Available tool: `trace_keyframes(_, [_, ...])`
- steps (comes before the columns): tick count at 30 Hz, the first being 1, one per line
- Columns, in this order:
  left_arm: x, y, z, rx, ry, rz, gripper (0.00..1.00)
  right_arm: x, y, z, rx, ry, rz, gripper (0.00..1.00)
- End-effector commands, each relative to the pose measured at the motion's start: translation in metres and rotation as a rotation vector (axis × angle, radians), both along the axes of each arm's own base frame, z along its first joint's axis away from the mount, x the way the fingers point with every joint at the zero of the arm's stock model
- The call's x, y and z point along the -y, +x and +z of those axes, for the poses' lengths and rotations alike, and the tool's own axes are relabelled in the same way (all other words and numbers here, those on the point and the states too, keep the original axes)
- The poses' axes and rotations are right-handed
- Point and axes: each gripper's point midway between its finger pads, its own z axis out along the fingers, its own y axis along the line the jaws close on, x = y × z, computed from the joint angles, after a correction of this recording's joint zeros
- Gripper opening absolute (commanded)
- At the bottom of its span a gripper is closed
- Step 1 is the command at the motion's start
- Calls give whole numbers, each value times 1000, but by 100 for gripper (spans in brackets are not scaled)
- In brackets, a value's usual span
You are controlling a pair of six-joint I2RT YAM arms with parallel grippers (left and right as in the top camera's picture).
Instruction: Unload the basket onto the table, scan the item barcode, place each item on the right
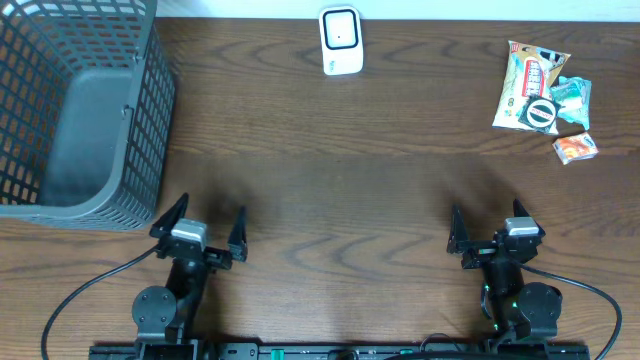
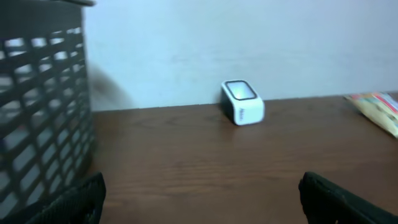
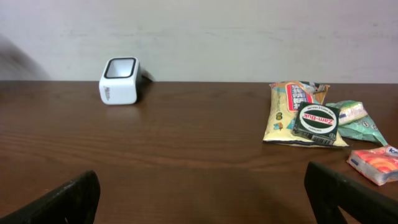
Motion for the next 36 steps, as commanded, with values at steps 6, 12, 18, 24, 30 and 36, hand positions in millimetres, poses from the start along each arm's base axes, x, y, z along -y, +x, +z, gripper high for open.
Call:
trace_keyframes(6, [-24,3,-21,-91,-53,139,97,-2,0,0,3,-14,10,99])
trace_keyframes(12, [-25,2,-41,-168,-45,149,97,-2,0,0,3,-14,10,99])
trace_keyframes(18, [-29,2,-41,-171,-43,174,98,-2,0,0,3,-14,10,99])
trace_keyframes(24, [-26,2,-42,-165,0,151,98,-2,0,0,3,-14,10,99])
trace_keyframes(30, [-26,1,-42,-165,4,149,98,-2,0,0,3,-14,10,99])
trace_keyframes(36, [-21,1,-42,-160,32,128,98,-2,0,0,3,-14,10,99])
